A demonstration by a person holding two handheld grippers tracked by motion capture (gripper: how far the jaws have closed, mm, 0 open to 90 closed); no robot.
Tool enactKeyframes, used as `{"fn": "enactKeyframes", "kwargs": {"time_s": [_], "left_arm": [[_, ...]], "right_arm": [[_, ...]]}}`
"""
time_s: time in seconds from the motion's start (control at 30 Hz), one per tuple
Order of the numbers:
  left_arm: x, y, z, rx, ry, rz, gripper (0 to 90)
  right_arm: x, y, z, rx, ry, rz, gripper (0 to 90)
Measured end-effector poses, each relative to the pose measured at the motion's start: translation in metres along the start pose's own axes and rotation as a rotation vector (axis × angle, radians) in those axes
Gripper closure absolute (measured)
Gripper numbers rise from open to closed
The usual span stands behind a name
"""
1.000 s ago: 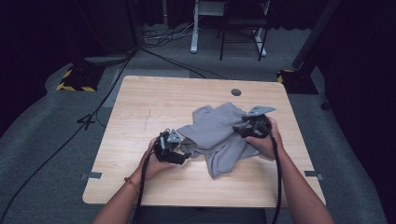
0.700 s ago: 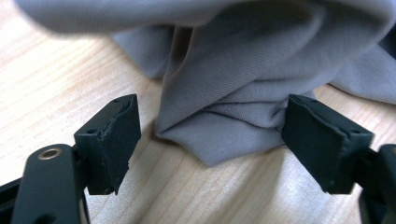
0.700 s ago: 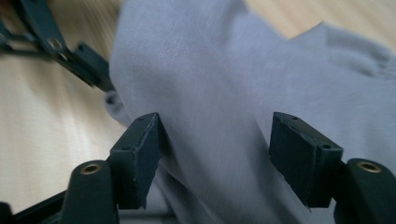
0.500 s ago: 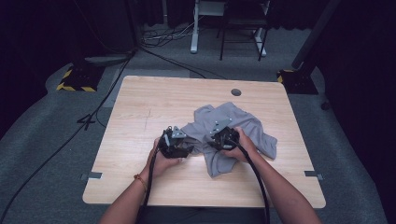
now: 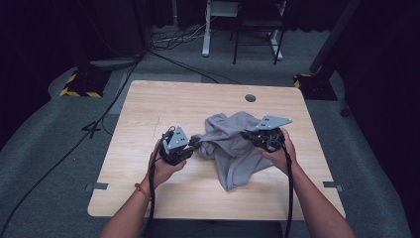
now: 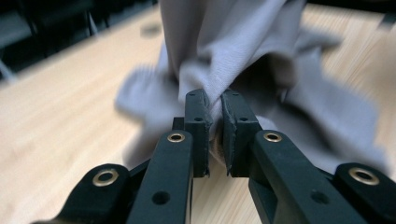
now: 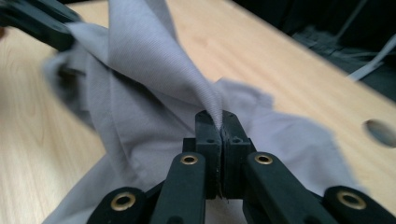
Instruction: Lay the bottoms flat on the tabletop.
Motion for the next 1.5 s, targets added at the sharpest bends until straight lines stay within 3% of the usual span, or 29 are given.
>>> {"fn": "enactKeyframes", "kwargs": {"time_s": [0.1,0.23,0.3,0.33,0.37,0.43,0.47,0.53,0.57,0.63,0.7,0.77,0.83,0.87,0.9,0.93,0.97,1.0,1.07,1.17,1.2,1.27,1.3,1.37,1.43,1.5], "left_arm": [[0.029,0.001,0.009,-0.008,-0.047,0.033,81.5],[0.041,-0.016,0.014,-0.005,-0.088,-0.019,76.3],[0.034,-0.029,0.009,0.038,-0.087,-0.083,68.1],[0.029,-0.033,0.004,0.045,-0.059,-0.102,56.1],[0.024,-0.035,0.001,0.044,-0.022,-0.114,56.1],[0.008,-0.035,-0.008,0.044,0.041,-0.135,45.0],[0.002,-0.034,-0.009,0.046,0.053,-0.152,41.6],[-0.014,-0.028,-0.012,0.039,0.051,-0.198,37.8],[-0.021,-0.024,-0.014,0.043,0.051,-0.214,36.7],[-0.037,-0.017,-0.018,0.053,0.088,-0.263,35.7],[-0.052,-0.013,-0.021,0.062,0.098,-0.294,37.6],[-0.064,-0.012,-0.024,0.066,0.120,-0.330,45.0],[-0.073,-0.015,-0.027,0.083,0.123,-0.362,48.5],[-0.075,-0.016,-0.028,0.079,0.137,-0.368,51.6],[-0.076,-0.018,-0.029,0.073,0.142,-0.374,56.9],[-0.078,-0.020,-0.029,0.084,0.116,-0.405,56.9],[-0.079,-0.021,-0.028,0.081,0.100,-0.410,59.4],[-0.079,-0.021,-0.029,0.074,0.103,-0.414,62.7],[-0.079,-0.017,-0.030,0.067,0.100,-0.424,66.6],[-0.080,-0.007,-0.034,0.061,0.085,-0.440,75.8],[-0.082,-0.001,-0.035,0.066,0.070,-0.442,83.8],[-0.084,0.009,-0.040,0.070,0.082,-0.440,85.2],[-0.085,0.013,-0.042,0.073,0.084,-0.446,85.8],[-0.086,0.022,-0.045,0.092,0.087,-0.453,85.9],[-0.089,0.032,-0.049,0.097,0.102,-0.448,86.1],[-0.092,0.043,-0.051,0.115,0.115,-0.449,86.0]], "right_arm": [[0.011,0.009,0.003,-0.055,0.013,0.039,88.2],[0.010,0.013,0.017,-0.137,0.002,0.027,88.2],[0.001,0.012,0.027,-0.176,-0.012,-0.001,88.2],[-0.011,0.010,0.040,-0.210,-0.047,-0.044,87.8],[-0.011,0.010,0.040,-0.210,-0.047,-0.044,87.8],[-0.025,0.008,0.053,-0.234,-0.095,-0.076,87.4],[-0.036,0.008,0.059,-0.246,-0.125,-0.106,86.1],[-0.049,0.007,0.067,-0.273,-0.139,-0.158,82.4],[-0.055,0.007,0.071,-0.280,-0.157,-0.179,79.0],[-0.062,0.008,0.077,-0.289,-0.176,-0.196,62.4],[-0.065,0.011,0.079,-0.276,-0.198,-0.185,56.3],[-0.065,0.017,0.076,-0.273,-0.188,-0.157,45.6],[-0.066,0.022,0.068,-0.237,-0.180,-0.140,41.7],[-0.070,0.022,0.062,-0.208,-0.180,-0.162,38.4],[-0.078,0.020,0.055,-0.188,-0.132,-0.206,38.4],[-0.078,0.020,0.055,-0.188,-0.132,-0.206,38.4],[-0.084,0.019,0.053,-0.188,-0.101,-0.240,38.3],[-0.089,0.018,0.053,-0.178,-0.096,-0.255,38.7],[-0.096,0.019,0.059,-0.186,-0.132,-0.249,39.5],[-0.107,0.020,0.072,-0.193,-0.134,-0.288,45.5],[-0.104,0.029,0.081,-0.140,-0.208,-0.243,48.0],[-0.100,0.034,0.084,-0.141,-0.214,-0.219,48.0],[-0.093,0.045,0.089,-0.155,-0.224,-0.173,48.1],[-0.089,0.053,0.094,-0.191,-0.235,-0.143,49.0],[-0.094,0.054,0.099,-0.248,-0.254,-0.163,46.0],[-0.107,0.045,0.102,-0.252,-0.261,-0.232,45.3]]}}
Point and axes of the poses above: each handheld gripper's, and its own axes: y roughly backward along the jaws, x roughly out of its top, z roughly to its right, the point moved 2 cm from there along -y, roughly forward along the jaws, and after that the axes turned 15 degrees about z, right-handed, at the moved point
